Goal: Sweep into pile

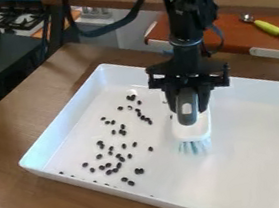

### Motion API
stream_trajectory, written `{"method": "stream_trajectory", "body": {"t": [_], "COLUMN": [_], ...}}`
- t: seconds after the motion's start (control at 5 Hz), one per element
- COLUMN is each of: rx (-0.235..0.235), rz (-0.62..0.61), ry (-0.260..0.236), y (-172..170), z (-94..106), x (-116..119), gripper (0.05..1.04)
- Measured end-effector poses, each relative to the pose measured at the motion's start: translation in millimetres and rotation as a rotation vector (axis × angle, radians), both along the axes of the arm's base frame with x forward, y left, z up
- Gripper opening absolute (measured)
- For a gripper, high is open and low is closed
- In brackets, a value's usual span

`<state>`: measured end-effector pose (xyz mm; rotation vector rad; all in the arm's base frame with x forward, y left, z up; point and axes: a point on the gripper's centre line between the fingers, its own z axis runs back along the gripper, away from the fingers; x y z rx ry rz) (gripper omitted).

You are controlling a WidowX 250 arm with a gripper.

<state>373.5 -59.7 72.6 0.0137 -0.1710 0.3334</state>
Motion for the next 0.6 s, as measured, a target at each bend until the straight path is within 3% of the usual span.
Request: {"method": "stream_trajectory", "body": {"t": [0.6], "rx": [-0.014], "rz": [0.087], "ry": [0.043], "y": [63], "z": [4.3], "x": [-8], "gripper": [0.496]}}
